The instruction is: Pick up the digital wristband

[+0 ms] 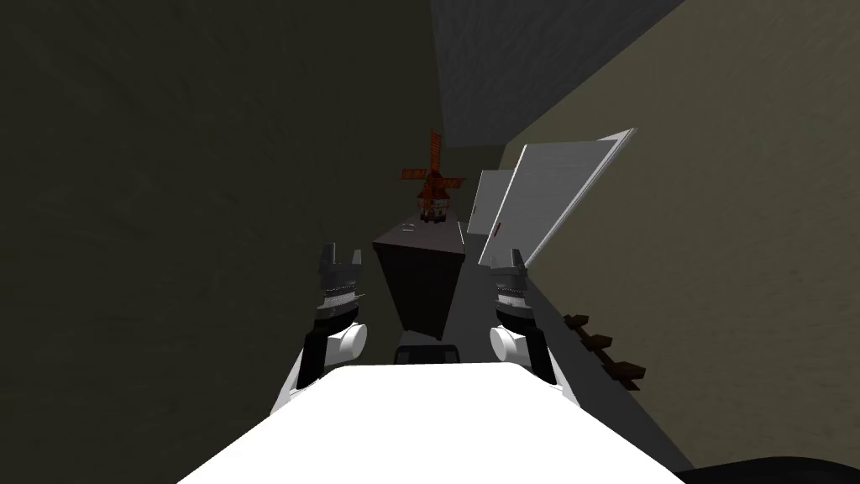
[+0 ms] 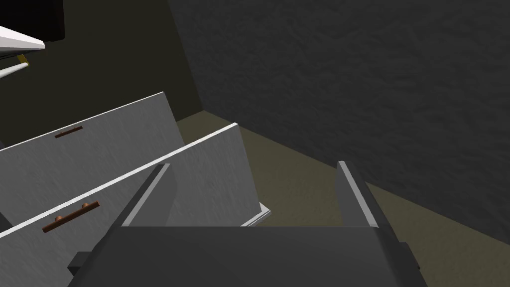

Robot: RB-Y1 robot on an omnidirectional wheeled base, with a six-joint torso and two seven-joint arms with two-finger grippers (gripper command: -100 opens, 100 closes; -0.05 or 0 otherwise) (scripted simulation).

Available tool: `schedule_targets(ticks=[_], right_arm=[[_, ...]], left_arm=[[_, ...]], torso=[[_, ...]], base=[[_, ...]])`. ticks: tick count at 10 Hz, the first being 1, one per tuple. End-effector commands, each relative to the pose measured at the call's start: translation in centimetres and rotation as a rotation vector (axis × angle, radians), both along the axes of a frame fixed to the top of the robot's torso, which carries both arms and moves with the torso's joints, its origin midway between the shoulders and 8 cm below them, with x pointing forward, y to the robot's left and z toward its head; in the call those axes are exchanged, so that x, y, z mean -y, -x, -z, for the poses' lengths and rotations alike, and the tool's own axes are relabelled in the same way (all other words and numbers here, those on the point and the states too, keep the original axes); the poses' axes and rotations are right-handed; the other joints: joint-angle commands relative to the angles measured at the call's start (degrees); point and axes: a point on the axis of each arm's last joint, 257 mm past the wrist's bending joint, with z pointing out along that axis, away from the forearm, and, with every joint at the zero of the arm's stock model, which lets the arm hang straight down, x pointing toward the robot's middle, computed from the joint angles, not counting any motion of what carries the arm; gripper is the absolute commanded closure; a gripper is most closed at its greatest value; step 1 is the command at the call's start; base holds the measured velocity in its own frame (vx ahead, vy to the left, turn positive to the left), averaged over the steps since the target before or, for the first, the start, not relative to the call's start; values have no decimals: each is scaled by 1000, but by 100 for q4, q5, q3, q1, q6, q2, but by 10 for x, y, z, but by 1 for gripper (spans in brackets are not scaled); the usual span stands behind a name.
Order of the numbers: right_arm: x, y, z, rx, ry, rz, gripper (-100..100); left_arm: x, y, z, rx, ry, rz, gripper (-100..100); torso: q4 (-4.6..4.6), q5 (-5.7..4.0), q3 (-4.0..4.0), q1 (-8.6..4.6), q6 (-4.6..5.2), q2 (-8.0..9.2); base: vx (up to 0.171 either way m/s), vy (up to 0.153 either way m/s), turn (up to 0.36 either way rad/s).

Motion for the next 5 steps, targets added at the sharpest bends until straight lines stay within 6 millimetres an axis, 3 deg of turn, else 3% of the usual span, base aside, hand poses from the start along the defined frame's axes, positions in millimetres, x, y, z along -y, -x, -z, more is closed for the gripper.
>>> schedule_targets(ticks=[1,5], right_arm=[[0,0,0,0,0,0,0],[0,0,0,0,0,0,0]], left_arm=[[4,-7,-1,-10,-27,23,-100],[14,-31,-5,-40,-79,82,-100]], torso=[[0,0,0,0,0,0],[5,-5,13,-21,2,22]], base=[[-19,-16,-36],[-55,-48,-54]])
